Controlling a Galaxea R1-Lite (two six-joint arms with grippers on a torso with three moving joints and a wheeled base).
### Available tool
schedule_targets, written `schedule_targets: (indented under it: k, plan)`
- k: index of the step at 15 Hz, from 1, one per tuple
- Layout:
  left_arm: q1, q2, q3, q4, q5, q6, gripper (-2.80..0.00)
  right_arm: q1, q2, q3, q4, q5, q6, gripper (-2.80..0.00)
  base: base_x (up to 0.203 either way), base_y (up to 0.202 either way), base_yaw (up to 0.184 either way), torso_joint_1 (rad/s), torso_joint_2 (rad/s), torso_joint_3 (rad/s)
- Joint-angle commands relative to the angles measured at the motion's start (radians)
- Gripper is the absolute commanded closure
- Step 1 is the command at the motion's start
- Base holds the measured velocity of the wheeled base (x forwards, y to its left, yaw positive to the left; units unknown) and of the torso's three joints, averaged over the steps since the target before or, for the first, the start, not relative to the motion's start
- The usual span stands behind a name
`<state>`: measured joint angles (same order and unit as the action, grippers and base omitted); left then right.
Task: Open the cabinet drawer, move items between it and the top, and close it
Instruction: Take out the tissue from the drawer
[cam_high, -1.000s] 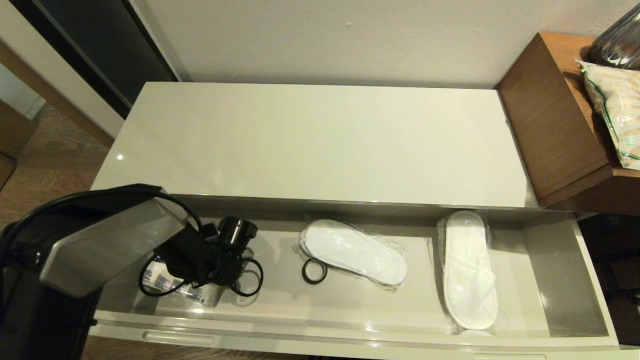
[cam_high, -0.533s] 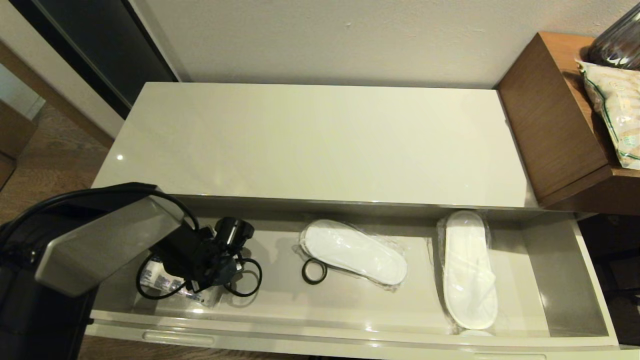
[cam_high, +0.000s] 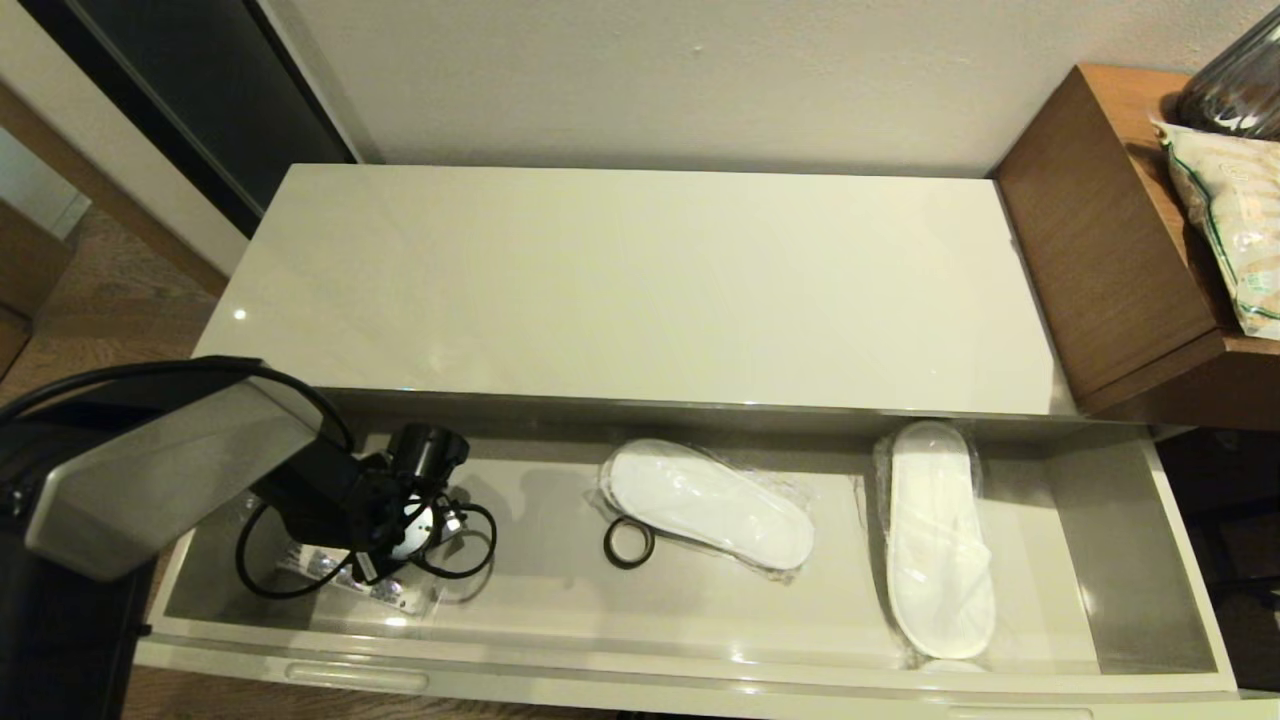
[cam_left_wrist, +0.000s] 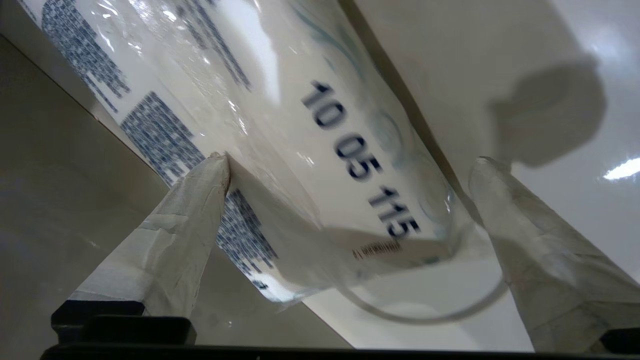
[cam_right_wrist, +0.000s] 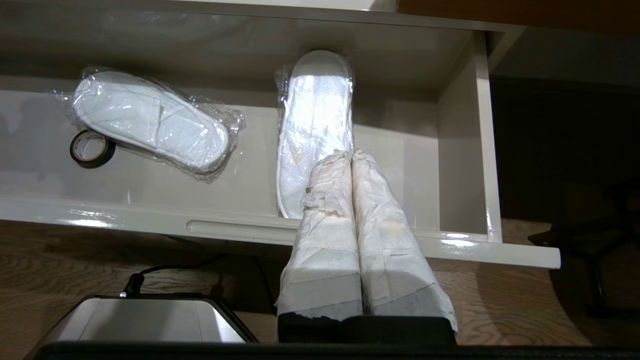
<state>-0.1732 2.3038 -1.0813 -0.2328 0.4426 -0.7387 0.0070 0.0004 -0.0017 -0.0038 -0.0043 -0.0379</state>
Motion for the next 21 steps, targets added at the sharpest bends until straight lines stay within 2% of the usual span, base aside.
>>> schedule_targets:
  k: [1,4,9,15,21]
  plan:
    - [0.023,-0.009,-0.002,0.001,-0.017,-0.018,-2.80,0.001,-0.002,0.000,-0.001,0.000,0.000,0.00,0.000,0.000,0.000,0.000,0.00,0.000]
    - [0.046,-0.010,-0.005,0.001,-0.052,-0.029,-2.80,0.001,-0.002,0.000,-0.001,0.000,0.000,0.00,0.000,0.000,0.000,0.000,0.00,0.000]
    - [0.063,-0.012,-0.010,0.001,-0.070,-0.039,-2.80,0.001,-0.002,0.000,-0.001,0.000,0.000,0.00,0.000,0.000,0.000,0.000,0.00,0.000]
    - [0.141,-0.001,-0.028,0.002,-0.071,-0.054,-2.80,0.001,-0.002,0.000,-0.001,0.000,0.000,0.00,0.000,0.000,0.000,0.000,0.00,0.000]
    - [0.146,0.019,-0.035,0.004,-0.071,-0.071,-2.80,0.001,-0.002,-0.001,-0.001,0.000,0.000,0.00,0.000,0.000,0.000,0.000,0.00,0.000]
